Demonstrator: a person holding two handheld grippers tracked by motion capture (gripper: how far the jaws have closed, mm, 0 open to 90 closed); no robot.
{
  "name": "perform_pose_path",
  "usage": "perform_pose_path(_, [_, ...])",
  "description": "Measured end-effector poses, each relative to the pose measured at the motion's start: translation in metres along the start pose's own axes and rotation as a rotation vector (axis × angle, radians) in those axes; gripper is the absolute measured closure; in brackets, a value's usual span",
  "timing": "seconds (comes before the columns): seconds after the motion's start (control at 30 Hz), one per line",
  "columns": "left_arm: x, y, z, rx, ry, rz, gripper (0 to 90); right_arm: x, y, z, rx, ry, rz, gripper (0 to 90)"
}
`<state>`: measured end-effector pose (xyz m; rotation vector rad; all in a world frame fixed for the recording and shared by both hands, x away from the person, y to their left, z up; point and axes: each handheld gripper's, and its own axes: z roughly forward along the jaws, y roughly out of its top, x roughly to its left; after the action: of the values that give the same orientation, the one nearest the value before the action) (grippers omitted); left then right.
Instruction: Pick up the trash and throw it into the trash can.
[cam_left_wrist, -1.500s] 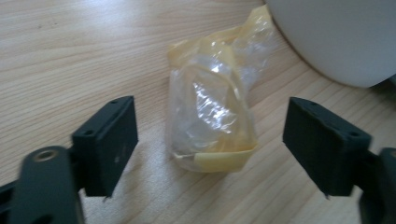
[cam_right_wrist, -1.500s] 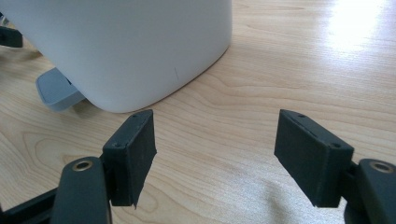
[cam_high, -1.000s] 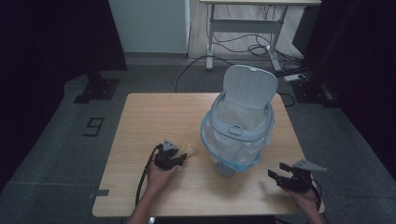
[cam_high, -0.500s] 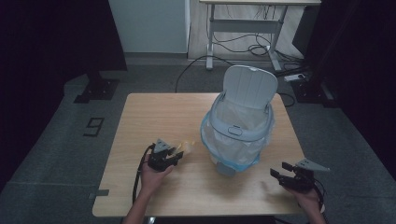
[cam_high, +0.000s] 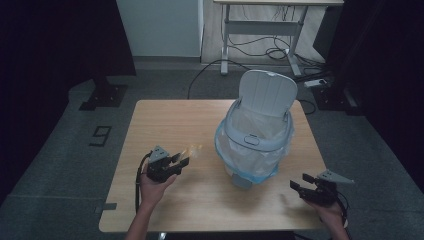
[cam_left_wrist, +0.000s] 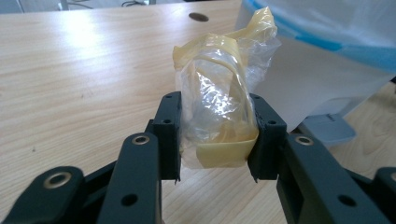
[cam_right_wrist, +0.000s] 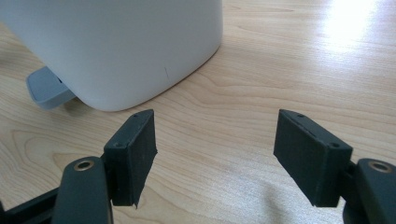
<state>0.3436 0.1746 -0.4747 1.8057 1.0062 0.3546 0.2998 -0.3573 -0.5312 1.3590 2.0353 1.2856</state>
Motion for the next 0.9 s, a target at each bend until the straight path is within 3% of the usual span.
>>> perform_pose_path(0.27, [-0.003,0.005,-0.011,-0.029,-0.032,-0.014,62.1,-0.002,0.000,0.000,-0.002,-0.006,0.004,29.3])
perform_pose_path(0.9, [-0.008,0.020,-0.039,-0.108,-0.054,0.004,62.7,-0.004,-0.001,-0.001,-0.015,-0.028,0.018,30.1])
